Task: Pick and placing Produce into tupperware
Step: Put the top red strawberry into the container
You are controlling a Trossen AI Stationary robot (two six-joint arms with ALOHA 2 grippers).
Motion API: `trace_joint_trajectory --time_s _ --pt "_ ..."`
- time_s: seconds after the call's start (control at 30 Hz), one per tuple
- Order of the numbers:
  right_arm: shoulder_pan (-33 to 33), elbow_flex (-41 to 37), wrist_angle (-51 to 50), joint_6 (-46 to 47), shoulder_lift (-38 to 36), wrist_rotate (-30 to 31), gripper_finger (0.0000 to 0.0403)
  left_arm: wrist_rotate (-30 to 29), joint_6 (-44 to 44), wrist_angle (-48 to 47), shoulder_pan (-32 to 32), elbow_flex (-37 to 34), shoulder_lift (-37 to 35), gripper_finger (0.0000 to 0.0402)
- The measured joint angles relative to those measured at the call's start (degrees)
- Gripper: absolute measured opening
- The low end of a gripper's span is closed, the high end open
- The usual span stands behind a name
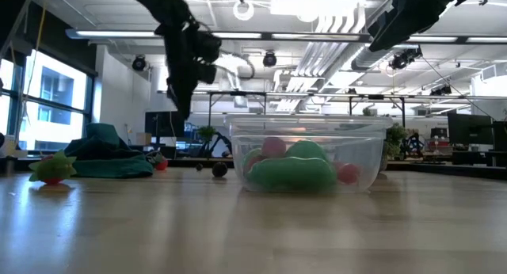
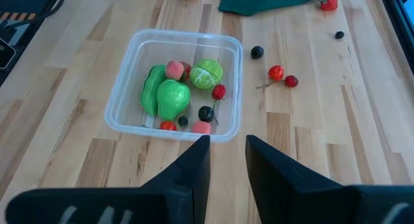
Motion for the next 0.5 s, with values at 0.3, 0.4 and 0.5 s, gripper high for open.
trace_joint_trajectory --time_s 0.3,0.4,0.5 --pt "0.00 0.00 0.00 0.00 0.00 -0.01 0.0089 8.06 -2.68 11.29 8.16 -13.76 0.10 0.0143" --pt "0.02 0.00 0.00 0.01 0.00 -0.01 0.0089 8.46 -2.91 14.57 9.20 -16.16 0.19 0.0143" --pt "0.01 0.00 0.00 0.00 0.00 -0.01 0.0089 7.32 -3.02 14.88 9.30 -16.59 0.19 0.0143"
